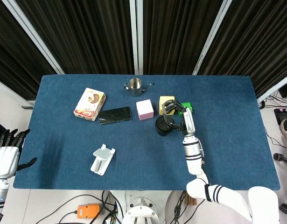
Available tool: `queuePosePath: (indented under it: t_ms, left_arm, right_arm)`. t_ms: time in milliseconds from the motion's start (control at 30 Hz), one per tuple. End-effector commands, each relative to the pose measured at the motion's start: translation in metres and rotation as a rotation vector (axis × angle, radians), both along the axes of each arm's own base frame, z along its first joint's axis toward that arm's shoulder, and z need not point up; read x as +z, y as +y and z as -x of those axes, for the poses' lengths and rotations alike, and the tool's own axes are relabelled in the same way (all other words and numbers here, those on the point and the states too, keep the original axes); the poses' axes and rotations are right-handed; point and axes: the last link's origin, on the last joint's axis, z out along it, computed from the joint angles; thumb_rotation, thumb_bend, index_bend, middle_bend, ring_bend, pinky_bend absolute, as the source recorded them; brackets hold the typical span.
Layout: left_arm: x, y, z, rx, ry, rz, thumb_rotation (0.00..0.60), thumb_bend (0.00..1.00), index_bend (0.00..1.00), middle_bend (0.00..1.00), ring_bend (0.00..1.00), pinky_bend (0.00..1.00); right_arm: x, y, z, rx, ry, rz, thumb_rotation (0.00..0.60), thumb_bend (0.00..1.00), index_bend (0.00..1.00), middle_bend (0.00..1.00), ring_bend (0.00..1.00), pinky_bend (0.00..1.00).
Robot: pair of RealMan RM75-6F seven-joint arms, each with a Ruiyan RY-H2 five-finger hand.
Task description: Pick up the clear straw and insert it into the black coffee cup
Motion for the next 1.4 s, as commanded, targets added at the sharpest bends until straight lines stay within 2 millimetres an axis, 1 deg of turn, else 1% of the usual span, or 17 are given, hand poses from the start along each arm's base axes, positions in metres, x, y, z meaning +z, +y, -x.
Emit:
queuePosePath:
  t_ms: [33, 233, 567, 833, 900, 967, 1067, 1100, 1167, 1267, 1367, 1400]
  left_arm:
    - [0.000, 0.000, 0.001, 0.001, -0.001, 0.000, 0.600, 0.08, 0.12, 0.17, 0.07, 0.00]
    - [-0.001, 0.001, 0.001, 0.000, -0.002, 0.002, 0.600, 0.08, 0.12, 0.17, 0.07, 0.00]
    - [-0.003, 0.001, 0.002, 0.004, -0.004, 0.005, 0.600, 0.08, 0.12, 0.17, 0.07, 0.00]
    - [-0.003, 0.001, 0.003, 0.006, -0.007, 0.003, 0.600, 0.08, 0.12, 0.17, 0.07, 0.00]
    - [-0.003, 0.001, 0.004, 0.005, -0.007, 0.004, 0.600, 0.08, 0.12, 0.17, 0.07, 0.00]
    - [-0.004, 0.001, 0.004, 0.005, -0.008, 0.004, 0.600, 0.08, 0.12, 0.17, 0.07, 0.00]
    - [-0.004, 0.001, 0.004, 0.005, -0.008, 0.003, 0.600, 0.08, 0.12, 0.17, 0.07, 0.00]
    - [-0.004, 0.001, 0.004, 0.004, -0.007, 0.002, 0.600, 0.08, 0.12, 0.17, 0.07, 0.00]
    - [-0.005, 0.001, 0.003, 0.003, -0.008, 0.003, 0.600, 0.08, 0.12, 0.17, 0.07, 0.00]
    - [-0.005, 0.002, 0.002, -0.001, -0.007, 0.003, 0.600, 0.08, 0.12, 0.17, 0.07, 0.00]
    - [-0.004, 0.002, 0.001, -0.004, -0.008, 0.004, 0.600, 0.08, 0.12, 0.17, 0.07, 0.00]
    - [-0.004, 0.002, 0.001, -0.004, -0.007, 0.006, 0.600, 0.08, 0.12, 0.17, 0.07, 0.00]
  right_arm:
    - [-0.001, 0.000, 0.002, -0.003, 0.001, 0.000, 0.600, 0.64, 0.74, 0.50, 0.45, 0.56]
    - [0.000, 0.000, 0.006, -0.015, 0.010, -0.003, 0.600, 0.64, 0.74, 0.50, 0.45, 0.56]
    - [-0.007, 0.001, 0.007, -0.018, 0.025, -0.024, 0.600, 0.64, 0.74, 0.50, 0.45, 0.56]
    - [-0.009, 0.002, 0.009, -0.018, 0.028, -0.031, 0.600, 0.64, 0.71, 0.50, 0.44, 0.55]
    - [-0.010, 0.003, 0.010, -0.016, 0.029, -0.038, 0.600, 0.64, 0.66, 0.50, 0.40, 0.53]
    - [-0.010, 0.004, 0.011, -0.017, 0.027, -0.042, 0.600, 0.64, 0.58, 0.50, 0.36, 0.48]
    - [-0.010, 0.005, 0.013, -0.022, 0.030, -0.035, 0.600, 0.63, 0.50, 0.48, 0.32, 0.43]
    - [-0.010, 0.006, 0.014, -0.019, 0.038, -0.041, 0.600, 0.61, 0.48, 0.47, 0.31, 0.42]
    - [-0.011, 0.007, 0.015, -0.013, 0.044, -0.048, 0.600, 0.53, 0.42, 0.43, 0.29, 0.36]
    - [-0.011, 0.010, 0.016, -0.003, 0.045, -0.062, 0.600, 0.43, 0.33, 0.38, 0.24, 0.32]
    - [-0.006, 0.012, 0.017, 0.003, 0.043, -0.046, 0.600, 0.41, 0.31, 0.35, 0.23, 0.30]
    - [-0.001, 0.013, 0.020, 0.006, 0.053, -0.035, 0.600, 0.40, 0.31, 0.35, 0.22, 0.30]
